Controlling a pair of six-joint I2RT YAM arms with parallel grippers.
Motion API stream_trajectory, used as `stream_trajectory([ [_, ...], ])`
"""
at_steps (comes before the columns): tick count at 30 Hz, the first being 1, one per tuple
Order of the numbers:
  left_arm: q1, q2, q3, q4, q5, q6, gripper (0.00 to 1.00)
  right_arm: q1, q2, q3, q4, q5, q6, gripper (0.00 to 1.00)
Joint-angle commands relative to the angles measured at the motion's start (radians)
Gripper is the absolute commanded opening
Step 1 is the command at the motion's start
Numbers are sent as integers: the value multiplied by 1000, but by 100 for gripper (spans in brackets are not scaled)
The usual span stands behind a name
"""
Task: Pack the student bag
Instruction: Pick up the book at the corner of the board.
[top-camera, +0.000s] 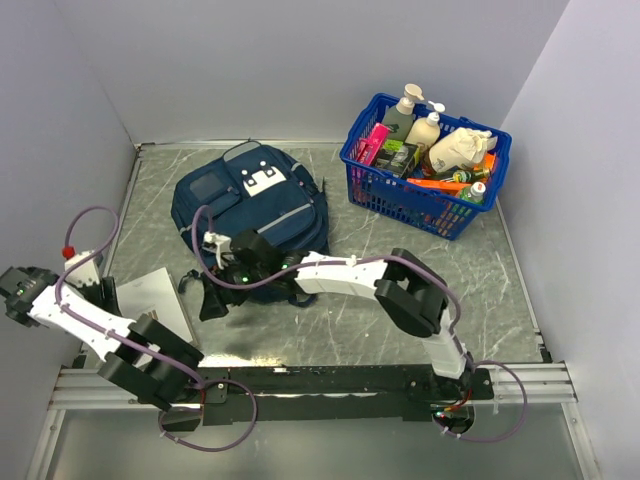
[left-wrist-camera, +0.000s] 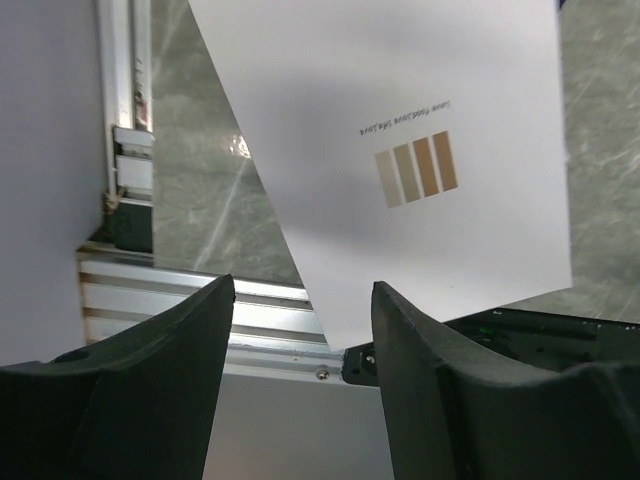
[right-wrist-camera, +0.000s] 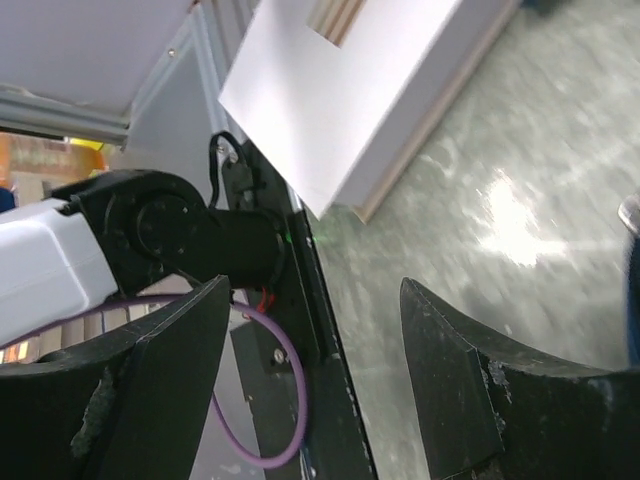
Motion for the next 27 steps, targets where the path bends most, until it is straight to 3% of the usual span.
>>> stream_trajectory([
  [1, 37, 20, -68, 79, 9, 81, 61, 31, 72, 129, 16, -62, -10, 76],
  [11, 37, 83, -210, 262, -26, 63, 58, 60, 244, 293, -36, -102, -18, 73],
  [21, 26, 212, -257, 282, 81, 110, 52, 49, 334, 377, -85, -99, -2, 72],
  [27, -20, 222, -277, 289, 116, 139, 51, 48, 366, 391, -15, -130, 57, 59],
])
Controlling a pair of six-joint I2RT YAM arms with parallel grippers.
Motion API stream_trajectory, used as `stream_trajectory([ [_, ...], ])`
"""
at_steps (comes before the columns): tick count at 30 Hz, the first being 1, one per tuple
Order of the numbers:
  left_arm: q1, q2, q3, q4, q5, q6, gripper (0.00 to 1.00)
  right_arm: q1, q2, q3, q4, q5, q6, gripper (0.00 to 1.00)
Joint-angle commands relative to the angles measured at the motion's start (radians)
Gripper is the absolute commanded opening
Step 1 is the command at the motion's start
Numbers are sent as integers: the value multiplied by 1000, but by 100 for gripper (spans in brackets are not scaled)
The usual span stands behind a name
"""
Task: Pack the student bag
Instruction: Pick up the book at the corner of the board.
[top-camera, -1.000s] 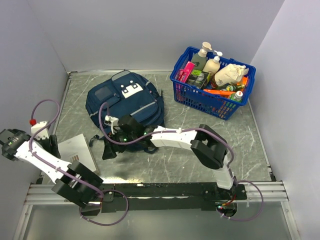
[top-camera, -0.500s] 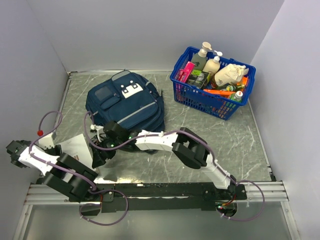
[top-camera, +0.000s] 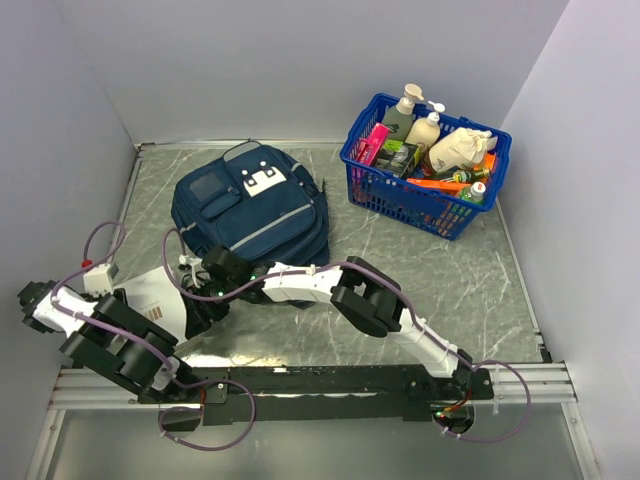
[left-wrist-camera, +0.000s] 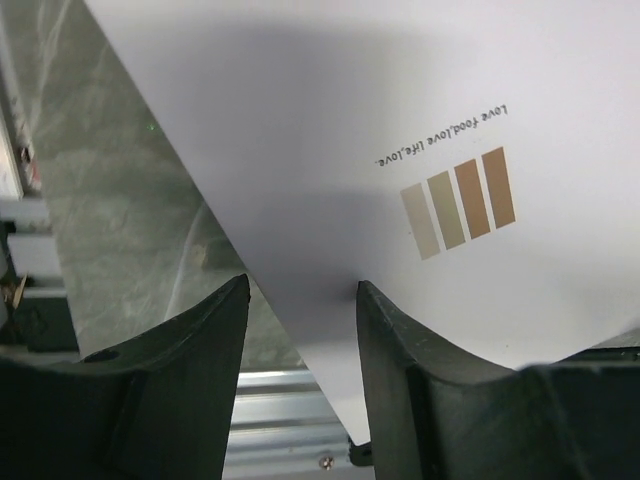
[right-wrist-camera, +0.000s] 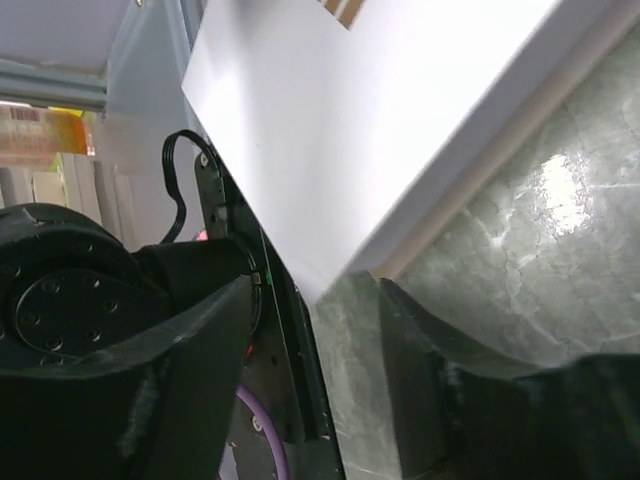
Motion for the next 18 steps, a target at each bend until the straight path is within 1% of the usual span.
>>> stream_trajectory([
  [1, -35, 33, -56, 42, 63, 71, 50, -8, 44, 73, 75, -38, 53, 56],
  [4, -44, 19, -53, 34, 71, 77, 49, -11, 48, 72, 106, -49, 84, 49],
  [9, -47, 7, -57, 5, 65, 108, 48, -20, 53, 65, 132, -56, 107, 39],
  [10, -47, 4, -60, 5, 63, 111, 48, -20, 53, 65, 132, -56, 110, 32],
  [12, -47, -6, -60, 0, 65, 119, 49, -20, 44, 52, 134, -50, 112, 23],
  [13, -46, -7, -53, -10, 76, 117, 49, -25, 32, 46, 134, -53, 112, 11],
  [15, -47, -10, -2, -62, 97, 110, 50, -29, 9, 16, 138, -55, 112, 0],
  [16, -46, -10, 27, -87, 134, 107, 51, -31, -28, 1, 151, -53, 112, 0],
  [17, -46, -6, 108, -116, 161, 99, 53, -37, -50, -32, 157, -49, 109, 0],
  [18, -47, -3, 157, -159, 189, 96, 55, -41, -73, -51, 163, -46, 102, 0],
])
